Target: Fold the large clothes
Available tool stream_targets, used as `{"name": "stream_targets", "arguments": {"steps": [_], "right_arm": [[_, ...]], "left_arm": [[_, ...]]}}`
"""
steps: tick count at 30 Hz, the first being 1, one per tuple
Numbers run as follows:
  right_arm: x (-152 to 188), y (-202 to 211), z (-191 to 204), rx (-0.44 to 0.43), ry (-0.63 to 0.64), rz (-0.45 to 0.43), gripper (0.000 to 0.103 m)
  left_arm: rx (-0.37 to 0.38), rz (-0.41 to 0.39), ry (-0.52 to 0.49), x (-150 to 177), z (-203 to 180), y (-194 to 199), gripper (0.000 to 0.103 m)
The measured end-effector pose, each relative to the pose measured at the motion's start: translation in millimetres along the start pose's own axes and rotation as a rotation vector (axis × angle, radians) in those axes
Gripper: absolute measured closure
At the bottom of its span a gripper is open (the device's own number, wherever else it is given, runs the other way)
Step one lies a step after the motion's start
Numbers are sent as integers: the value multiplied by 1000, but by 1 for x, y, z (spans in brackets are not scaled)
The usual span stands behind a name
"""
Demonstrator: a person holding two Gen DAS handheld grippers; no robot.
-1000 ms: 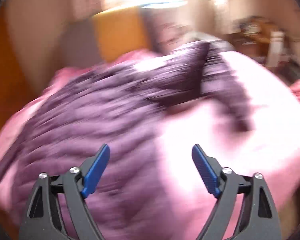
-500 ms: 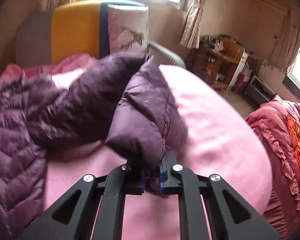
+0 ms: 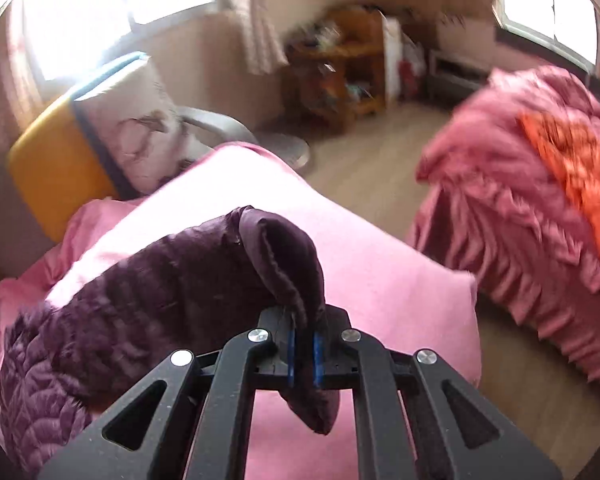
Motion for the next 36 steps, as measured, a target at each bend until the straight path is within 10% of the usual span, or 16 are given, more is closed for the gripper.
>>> {"name": "stream_targets", "arguments": {"steps": [8, 14, 19, 25, 30, 36], "right_arm": [[38, -88, -19, 311, 81, 144, 92], [32, -45, 14, 438, 191, -20, 37], [54, -8, 147, 97, 371, -94, 35], [159, 14, 339, -388, 571, 32, 34], [230, -18, 399, -424, 633, 114, 34], [234, -48, 365, -416, 520, 130, 35]], "left_arm": [[-54, 44, -41, 9, 1, -20, 28], [-29, -10, -32, -4, 3, 0, 28], [-26, -92, -36, -37, 5, 5, 28], [-26, -132, -49, -64, -3, -16, 28], [-28, -84, -29, -56, 5, -42, 28], [46, -77, 70, -39, 26, -46, 28]]}}
Point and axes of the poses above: each gripper's, at about its wrist camera, not at the fingertips, and y roughly against the way its jaws point, z to its left, x to its underside, the point moved 6 cm from there along -y, roughly the way its jaws point
